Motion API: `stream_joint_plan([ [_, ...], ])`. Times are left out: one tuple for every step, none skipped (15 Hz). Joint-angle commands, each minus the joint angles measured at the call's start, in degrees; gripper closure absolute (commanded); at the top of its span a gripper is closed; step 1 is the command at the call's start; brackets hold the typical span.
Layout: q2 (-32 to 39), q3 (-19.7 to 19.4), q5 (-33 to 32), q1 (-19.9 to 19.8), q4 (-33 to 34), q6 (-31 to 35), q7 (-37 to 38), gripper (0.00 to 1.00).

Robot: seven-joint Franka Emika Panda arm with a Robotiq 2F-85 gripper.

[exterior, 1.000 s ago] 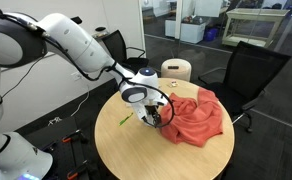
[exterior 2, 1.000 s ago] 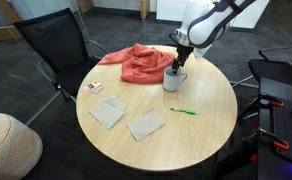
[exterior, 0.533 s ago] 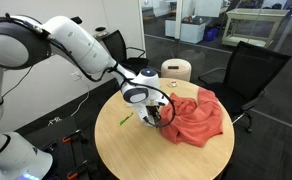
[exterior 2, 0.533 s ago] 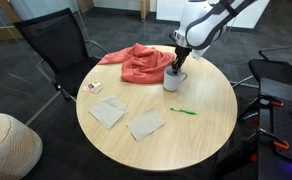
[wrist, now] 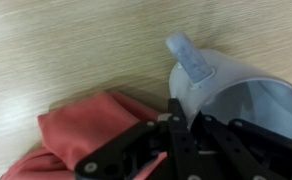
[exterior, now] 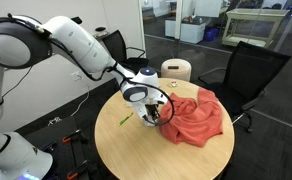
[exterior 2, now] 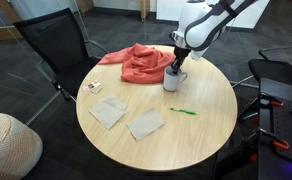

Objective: Move the white mug to the right

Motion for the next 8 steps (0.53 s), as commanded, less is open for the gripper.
stream_joint_plan([
  [-3.57,-0.54,-1.17,1.44,-3.15,-2.12,4.91,0.97],
  [-4.67,-0.92,-1.19,1.83,-4.47,-1.93,6.12,0.97],
  [-5.67,-1.28,-1.19,2.21,-5.83,-1.63,7.44,0.97],
  [-6.89,-1.73,-1.16,2.59,-7.43,-1.16,8.95,0.97],
  [-7.76,-1.97,-1.01,2.73,-8.79,-0.70,9.99,0.97],
  [-8.83,-2.26,-0.82,2.81,-10.26,-0.29,11.11,0.97],
  [-10.06,-2.55,-0.49,2.62,-11.90,0.44,12.21,0.97],
  [-10.98,-2.86,-0.38,2.55,-13.12,0.85,13.13,0.97],
])
